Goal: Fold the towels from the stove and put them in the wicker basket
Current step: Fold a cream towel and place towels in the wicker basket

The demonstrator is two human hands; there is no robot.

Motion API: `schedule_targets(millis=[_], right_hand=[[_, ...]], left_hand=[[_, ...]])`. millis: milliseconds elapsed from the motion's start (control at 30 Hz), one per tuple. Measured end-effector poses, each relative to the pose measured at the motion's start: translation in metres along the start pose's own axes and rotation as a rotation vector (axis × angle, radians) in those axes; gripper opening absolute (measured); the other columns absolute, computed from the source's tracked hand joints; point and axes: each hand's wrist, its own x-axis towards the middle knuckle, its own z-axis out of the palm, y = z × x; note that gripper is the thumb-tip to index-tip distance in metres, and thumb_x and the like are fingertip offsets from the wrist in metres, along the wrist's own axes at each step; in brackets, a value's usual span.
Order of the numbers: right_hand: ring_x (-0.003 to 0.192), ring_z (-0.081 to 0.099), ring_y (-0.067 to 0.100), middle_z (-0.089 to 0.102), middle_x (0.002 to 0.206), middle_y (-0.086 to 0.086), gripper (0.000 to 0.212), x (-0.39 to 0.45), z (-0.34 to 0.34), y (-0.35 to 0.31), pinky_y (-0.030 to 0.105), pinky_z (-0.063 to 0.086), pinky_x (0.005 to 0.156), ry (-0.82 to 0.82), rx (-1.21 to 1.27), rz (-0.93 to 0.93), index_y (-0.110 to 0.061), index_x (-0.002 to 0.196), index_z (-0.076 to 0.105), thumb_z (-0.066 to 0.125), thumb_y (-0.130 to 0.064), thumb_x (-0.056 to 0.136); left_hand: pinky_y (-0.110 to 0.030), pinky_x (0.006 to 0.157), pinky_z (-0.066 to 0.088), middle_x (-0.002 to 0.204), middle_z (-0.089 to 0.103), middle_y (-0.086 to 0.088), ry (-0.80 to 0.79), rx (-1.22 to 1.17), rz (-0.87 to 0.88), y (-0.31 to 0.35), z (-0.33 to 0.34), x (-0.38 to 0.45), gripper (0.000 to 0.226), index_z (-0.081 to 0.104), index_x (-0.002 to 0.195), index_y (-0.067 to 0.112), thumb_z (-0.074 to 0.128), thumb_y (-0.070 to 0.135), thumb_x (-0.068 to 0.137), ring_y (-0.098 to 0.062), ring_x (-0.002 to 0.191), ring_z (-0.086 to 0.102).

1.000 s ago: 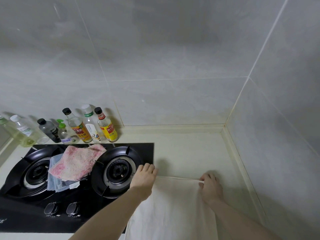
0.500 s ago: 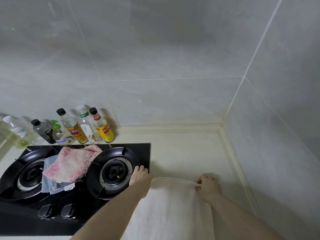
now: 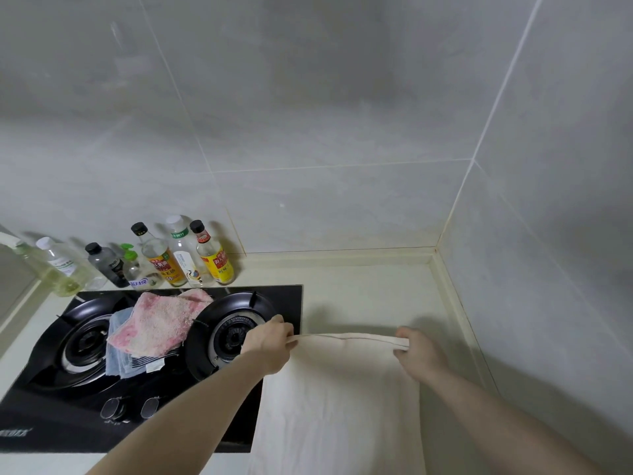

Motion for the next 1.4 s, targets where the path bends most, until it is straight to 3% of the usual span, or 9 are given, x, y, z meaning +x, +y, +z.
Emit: schedule_targets(millis=[133, 333, 400, 533, 600, 700, 1000, 1267, 1400], right_hand=[[0.080, 0.067, 0.025, 0.071, 0.082, -0.003, 0.012, -0.002, -0.020, -0.002, 0.033, 0.054, 0.070, 0.085, 0.010, -0.058, -0.029, 0.077, 0.065, 0.075, -0.033, 0.080], [0.085, 0.065, 0.024, 0.071, 0.084, -0.002, 0.009, -0.010, -0.050, -0.006, 0.029, 0.036, 0.064, 0.207, -0.068, -0.196, -0.023, 0.084, 0.077, 0.079, -0.032, 0.083], [0.084, 0.065, 0.023, 0.067, 0.081, -0.004, 0.002, -0.016, -0.053, -0.004, 0.030, 0.040, 0.064, 0.200, -0.069, -0.239, -0.025, 0.080, 0.077, 0.078, -0.024, 0.080], [0.080, 0.059, 0.012, 0.059, 0.079, -0.014, 0.024, -0.034, -0.050, 0.002, 0.019, 0.039, 0.062, 0.196, -0.029, -0.280, -0.026, 0.074, 0.072, 0.069, -0.002, 0.074], [0.077, 0.056, 0.008, 0.055, 0.077, -0.016, 0.032, -0.045, -0.043, 0.007, 0.015, 0.037, 0.061, 0.182, -0.019, -0.334, -0.028, 0.072, 0.067, 0.068, 0.004, 0.069], [0.074, 0.055, 0.004, 0.053, 0.076, -0.015, 0.038, -0.062, -0.033, 0.015, 0.027, 0.048, 0.063, 0.158, 0.009, -0.370, -0.031, 0.069, 0.063, 0.064, 0.007, 0.066], [0.077, 0.055, 0.004, 0.054, 0.076, -0.016, 0.038, -0.107, 0.005, 0.041, 0.032, 0.051, 0.062, 0.015, -0.010, -0.323, -0.034, 0.067, 0.057, 0.057, 0.003, 0.063], [0.082, 0.053, 0.002, 0.055, 0.080, -0.017, 0.033, -0.147, 0.027, 0.051, 0.030, 0.050, 0.068, -0.066, 0.035, -0.226, -0.032, 0.067, 0.058, 0.059, 0.001, 0.066], [0.089, 0.053, 0.002, 0.056, 0.084, -0.016, 0.026, -0.159, 0.035, 0.057, 0.028, 0.050, 0.076, -0.153, 0.031, -0.234, -0.031, 0.071, 0.058, 0.061, -0.005, 0.068]], left_hand=[[-0.036, 0.072, 0.051, 0.098, 0.063, 0.006, 0.064, -0.031, 0.007, -0.004, -0.020, -0.005, 0.022, 0.062, 0.092, 0.025, 0.054, 0.045, 0.098, -0.025, 0.091, 0.063], [-0.040, 0.072, 0.054, 0.090, 0.071, 0.002, 0.150, -0.098, -0.005, -0.007, -0.034, -0.019, 0.015, 0.063, 0.098, 0.029, 0.053, 0.041, 0.098, -0.029, 0.087, 0.066], [-0.040, 0.071, 0.053, 0.092, 0.072, 0.002, 0.170, -0.104, 0.002, -0.006, -0.032, -0.027, 0.012, 0.064, 0.103, 0.031, 0.054, 0.036, 0.098, -0.029, 0.088, 0.066], [-0.037, 0.066, 0.049, 0.092, 0.070, 0.006, 0.199, -0.176, 0.008, -0.004, -0.021, -0.051, 0.013, 0.064, 0.103, 0.031, 0.055, 0.026, 0.096, -0.026, 0.084, 0.064], [-0.037, 0.068, 0.051, 0.093, 0.069, 0.009, 0.211, -0.262, 0.010, -0.005, -0.012, -0.065, 0.016, 0.065, 0.100, 0.030, 0.057, 0.019, 0.091, -0.021, 0.084, 0.063], [-0.037, 0.071, 0.053, 0.094, 0.064, 0.014, 0.205, -0.365, 0.014, -0.007, 0.006, -0.084, 0.021, 0.066, 0.096, 0.029, 0.060, 0.011, 0.086, -0.014, 0.084, 0.061], [-0.012, 0.068, 0.042, 0.091, 0.057, 0.022, 0.177, -0.455, -0.043, -0.008, 0.058, -0.144, 0.028, 0.065, 0.085, 0.029, 0.065, 0.002, 0.080, -0.003, 0.082, 0.058], [-0.012, 0.060, 0.039, 0.089, 0.057, 0.024, 0.128, -0.437, -0.097, -0.011, 0.088, -0.172, 0.029, 0.062, 0.084, 0.033, 0.067, 0.005, 0.077, -0.001, 0.078, 0.056], [-0.015, 0.065, 0.043, 0.091, 0.055, 0.026, 0.079, -0.419, -0.119, -0.012, 0.098, -0.180, 0.030, 0.059, 0.085, 0.036, 0.066, 0.008, 0.076, -0.004, 0.085, 0.056]])
